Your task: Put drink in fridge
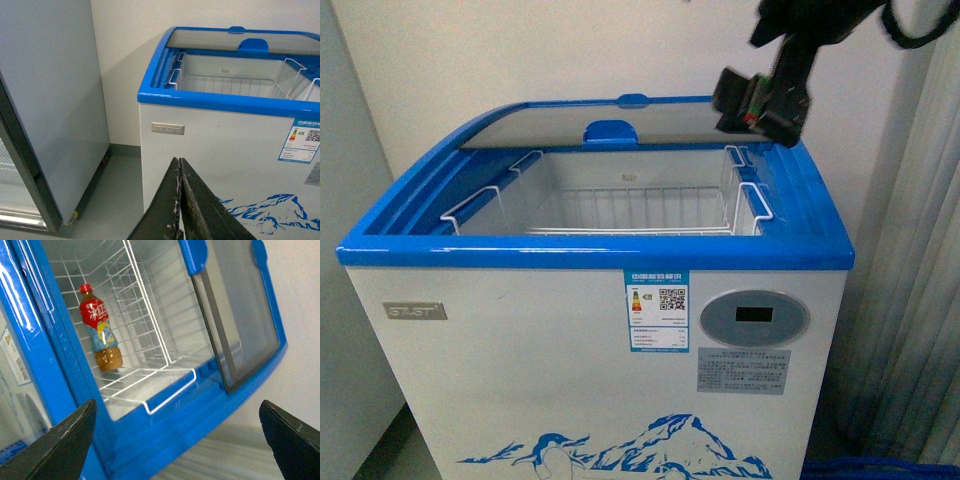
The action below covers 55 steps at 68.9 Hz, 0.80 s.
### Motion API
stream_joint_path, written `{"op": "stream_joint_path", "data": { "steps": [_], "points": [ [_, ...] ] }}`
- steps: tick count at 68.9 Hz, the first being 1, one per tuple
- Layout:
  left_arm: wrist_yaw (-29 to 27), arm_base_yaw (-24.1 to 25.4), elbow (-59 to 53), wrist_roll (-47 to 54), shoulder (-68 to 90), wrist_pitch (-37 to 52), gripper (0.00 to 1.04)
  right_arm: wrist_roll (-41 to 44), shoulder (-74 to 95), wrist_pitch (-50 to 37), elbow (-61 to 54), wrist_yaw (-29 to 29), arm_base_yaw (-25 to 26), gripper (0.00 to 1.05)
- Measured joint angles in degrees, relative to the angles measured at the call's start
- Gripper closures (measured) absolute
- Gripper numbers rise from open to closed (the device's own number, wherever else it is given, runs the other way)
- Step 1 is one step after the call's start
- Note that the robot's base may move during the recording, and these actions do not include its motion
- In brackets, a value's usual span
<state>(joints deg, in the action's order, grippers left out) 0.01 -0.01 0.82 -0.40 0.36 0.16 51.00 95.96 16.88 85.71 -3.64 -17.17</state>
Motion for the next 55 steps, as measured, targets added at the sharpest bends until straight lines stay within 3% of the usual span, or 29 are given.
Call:
{"op": "stream_joint_path", "data": {
  "steps": [7, 18, 23, 31, 32, 35, 38, 43, 47, 55],
  "points": [
    [0.0, 0.0, 0.0, 0.0, 0.0, 0.0, 1.02, -11.1, -12.6, 3.4, -7.6, -2.4, 2.5, 0.08],
    [0.0, 0.0, 0.0, 0.0, 0.0, 0.0, 1.02, -45.2, -41.2, 29.6, -15.5, -1.0, 9.4, 0.08],
    [0.0, 0.0, 0.0, 0.0, 0.0, -0.1, 1.02, -56.2, -51.0, 41.6, -17.2, -2.4, 7.2, 0.08],
    [0.0, 0.0, 0.0, 0.0, 0.0, -0.1, 1.02, -65.8, -54.2, 43.4, -16.4, -7.3, 0.1, 0.08],
    [0.0, 0.0, 0.0, 0.0, 0.0, -0.1, 1.02, -66.3, -54.5, 42.2, -17.0, -9.3, -1.3, 0.09],
    [0.0, 0.0, 0.0, 0.0, 0.0, -0.1, 1.02, -62.2, -59.8, 24.3, -26.5, -17.4, -5.6, 0.19],
    [0.0, 0.0, 0.0, 0.0, 0.0, -0.1, 1.02, -57.9, -63.5, 12.2, -34.2, -18.1, -6.0, 0.28],
    [0.0, 0.0, 0.0, 0.0, 0.0, -0.1, 1.02, -54.4, -69.0, -0.1, -44.6, -16.1, -3.5, 0.42],
    [0.0, 0.0, 0.0, 0.0, 0.0, -0.1, 1.02, -52.8, -74.1, -6.0, -52.2, -12.6, 0.1, 0.57],
    [0.0, 0.0, 0.0, 0.0, 0.0, -0.1, 1.02, -51.8, -78.3, -9.2, -59.9, -8.1, 4.6, 0.82]
  ]
}}
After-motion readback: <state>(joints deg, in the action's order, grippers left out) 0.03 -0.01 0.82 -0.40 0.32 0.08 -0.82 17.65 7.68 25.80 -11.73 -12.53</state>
